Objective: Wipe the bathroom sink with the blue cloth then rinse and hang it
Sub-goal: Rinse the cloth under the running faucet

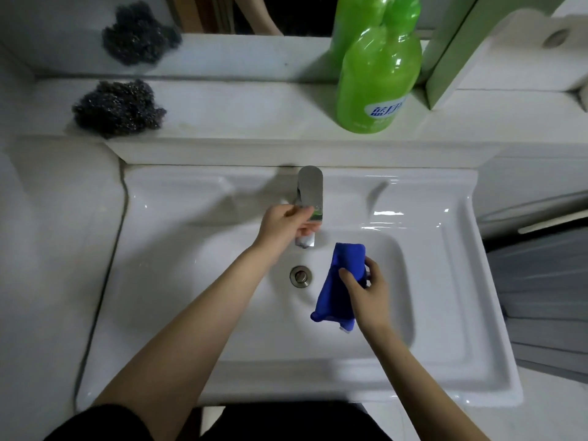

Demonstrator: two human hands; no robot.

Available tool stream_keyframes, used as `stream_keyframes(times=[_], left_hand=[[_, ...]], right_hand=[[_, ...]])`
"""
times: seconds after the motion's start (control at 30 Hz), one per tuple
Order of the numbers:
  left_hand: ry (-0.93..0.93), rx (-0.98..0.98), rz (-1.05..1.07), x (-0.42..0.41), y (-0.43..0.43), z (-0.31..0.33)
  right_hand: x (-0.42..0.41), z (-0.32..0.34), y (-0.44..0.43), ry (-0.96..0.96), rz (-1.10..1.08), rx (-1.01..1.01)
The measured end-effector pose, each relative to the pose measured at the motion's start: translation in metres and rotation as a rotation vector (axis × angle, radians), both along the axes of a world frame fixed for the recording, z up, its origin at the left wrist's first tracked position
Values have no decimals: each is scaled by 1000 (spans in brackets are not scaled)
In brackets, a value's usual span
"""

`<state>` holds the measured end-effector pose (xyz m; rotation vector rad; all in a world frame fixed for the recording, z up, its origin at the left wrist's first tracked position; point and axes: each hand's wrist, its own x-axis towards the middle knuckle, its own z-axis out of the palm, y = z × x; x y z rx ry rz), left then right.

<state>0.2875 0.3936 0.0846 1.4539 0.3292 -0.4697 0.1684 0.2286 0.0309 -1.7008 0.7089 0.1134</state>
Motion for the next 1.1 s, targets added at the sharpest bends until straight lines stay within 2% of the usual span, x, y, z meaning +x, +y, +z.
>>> stream_keyframes(times=[0.17,0.3,0.4,0.5,0.57,0.63,0.7,0.73,0.83,0.87,0.9,0.97,1.03,1.1], left_hand=[[-24,-8,2,18,-1,10],[39,-13,-106,32,6,21],[21,48,-159,32,20,15],[-71,211,-31,17,45,-19],[6,277,97,-1,58,-52],[221,261,137,-18,62,-88],[438,124,52,-29,58,-115],[486,-11,-6,-33,55,-124],[501,-570,-16,-30,45,-136],[485,-635,-2,-26,42,-137],[440,-600,-7,-22,37,-138],[313,-370,-55,-15,25,-140],[266,-120,-47,-8,14,-140],[230,0,-47,-2,5,-137]], right_hand=[[4,-3,10,11,8,33],[14,-10,12,22,26,81],[27,-19,16,90,104,267],[43,-29,32,180,130,562],[51,-39,45,189,230,651],[54,-51,52,238,241,704],[54,-59,58,240,235,716],[55,-62,60,209,273,717],[58,-64,64,216,307,690],[59,-66,62,237,299,683],[62,-68,59,249,295,711],[69,-68,53,314,243,780],[69,-63,45,367,206,794],[66,-58,41,402,176,864]])
